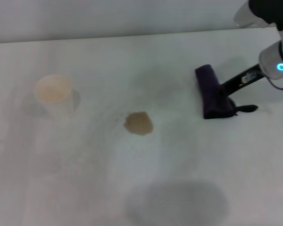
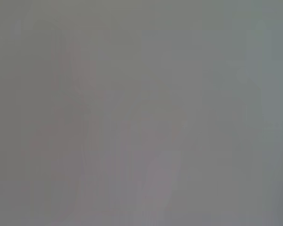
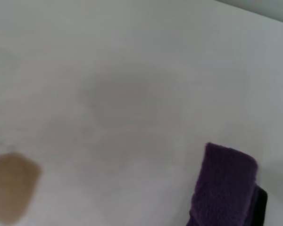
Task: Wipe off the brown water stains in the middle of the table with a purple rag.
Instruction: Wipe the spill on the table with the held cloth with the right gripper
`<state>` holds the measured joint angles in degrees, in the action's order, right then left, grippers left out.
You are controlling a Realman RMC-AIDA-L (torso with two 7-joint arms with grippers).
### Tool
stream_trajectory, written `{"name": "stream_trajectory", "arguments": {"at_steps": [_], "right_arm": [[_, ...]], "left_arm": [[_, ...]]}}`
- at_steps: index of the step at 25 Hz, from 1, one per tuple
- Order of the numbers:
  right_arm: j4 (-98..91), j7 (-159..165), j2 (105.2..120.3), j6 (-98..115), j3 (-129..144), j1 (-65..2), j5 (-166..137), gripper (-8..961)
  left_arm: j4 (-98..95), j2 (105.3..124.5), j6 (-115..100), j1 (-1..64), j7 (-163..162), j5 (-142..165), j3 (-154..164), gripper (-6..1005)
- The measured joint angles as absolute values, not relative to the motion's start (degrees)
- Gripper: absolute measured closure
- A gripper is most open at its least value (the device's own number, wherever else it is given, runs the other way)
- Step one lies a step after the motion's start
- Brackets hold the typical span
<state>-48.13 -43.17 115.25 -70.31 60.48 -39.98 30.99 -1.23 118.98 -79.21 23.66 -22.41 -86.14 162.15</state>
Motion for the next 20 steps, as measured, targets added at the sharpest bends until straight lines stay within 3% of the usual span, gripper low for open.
{"name": "stream_trajectory", "arguments": {"at_steps": [20], "right_arm": [[-51.9, -52.0, 116.11, -65.9, 100.2, -41.8, 55.9, 859]], "left_arm": [[-2.0, 119.19, -79.2, 24.7, -22.5, -85.8, 162.7, 107]]}}
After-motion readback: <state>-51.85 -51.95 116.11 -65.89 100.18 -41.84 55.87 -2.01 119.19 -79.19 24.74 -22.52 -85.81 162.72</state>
